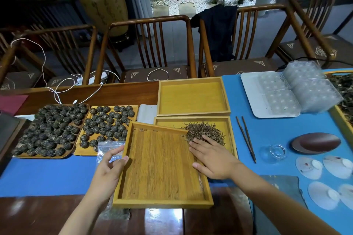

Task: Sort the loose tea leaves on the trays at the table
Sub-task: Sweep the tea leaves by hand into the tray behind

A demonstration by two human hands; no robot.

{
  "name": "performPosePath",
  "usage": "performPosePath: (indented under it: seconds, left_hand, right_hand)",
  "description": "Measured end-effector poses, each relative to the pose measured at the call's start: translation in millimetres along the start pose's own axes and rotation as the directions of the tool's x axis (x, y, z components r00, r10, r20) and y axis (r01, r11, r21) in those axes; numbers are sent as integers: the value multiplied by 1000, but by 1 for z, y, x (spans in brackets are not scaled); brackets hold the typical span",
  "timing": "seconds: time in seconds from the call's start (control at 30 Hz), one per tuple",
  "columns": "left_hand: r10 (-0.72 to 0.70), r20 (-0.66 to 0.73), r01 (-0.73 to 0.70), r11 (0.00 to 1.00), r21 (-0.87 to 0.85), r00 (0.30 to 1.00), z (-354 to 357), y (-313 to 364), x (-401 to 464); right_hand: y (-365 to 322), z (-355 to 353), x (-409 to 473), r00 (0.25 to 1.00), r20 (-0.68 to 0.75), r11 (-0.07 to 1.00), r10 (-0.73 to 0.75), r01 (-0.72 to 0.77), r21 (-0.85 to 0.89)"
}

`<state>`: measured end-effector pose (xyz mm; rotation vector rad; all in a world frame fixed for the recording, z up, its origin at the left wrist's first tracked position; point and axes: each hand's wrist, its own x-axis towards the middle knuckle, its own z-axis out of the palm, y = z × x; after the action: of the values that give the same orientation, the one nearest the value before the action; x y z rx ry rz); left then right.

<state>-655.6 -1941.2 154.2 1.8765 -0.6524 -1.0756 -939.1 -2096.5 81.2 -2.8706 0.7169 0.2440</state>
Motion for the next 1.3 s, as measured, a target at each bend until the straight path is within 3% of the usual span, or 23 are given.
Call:
performPosePath:
  seconds: [0.27, 0.53, 0.9, 1.03, 1.17, 1.3]
  left_hand:
    - [-11, 41, 12, 1000, -25, 999, 1, -4, -5]
    - [-3, 5, 3, 1000, -17, 1000, -5, -7, -5]
    - [6, -21, -6, 1000, 0, 1000, -2, -4, -4]
    - [28, -11, -28, 1000, -5, 1000, 0, -3, -6]
    - [23, -12, -23, 1000, -16, 1000, -2, -7, -8]
    - [30, -37, -31, 999, -30, 999, 2, -3, -7]
  right_hand:
    - [13, 5, 8, 992, -34, 991, 123, -120, 58]
    - [20, 0, -1, 930, -125, 865, 345, -263, 427]
    - [-5, 5, -5, 957, -148, 881, 250, -161, 444]
    - [0, 4, -7, 908, -154, 773, 390, -231, 591]
    - [9, -1, -18, 805, -262, 682, 532, -225, 696]
    - [21, 2, -51, 721, -263, 614, 642, -277, 739]
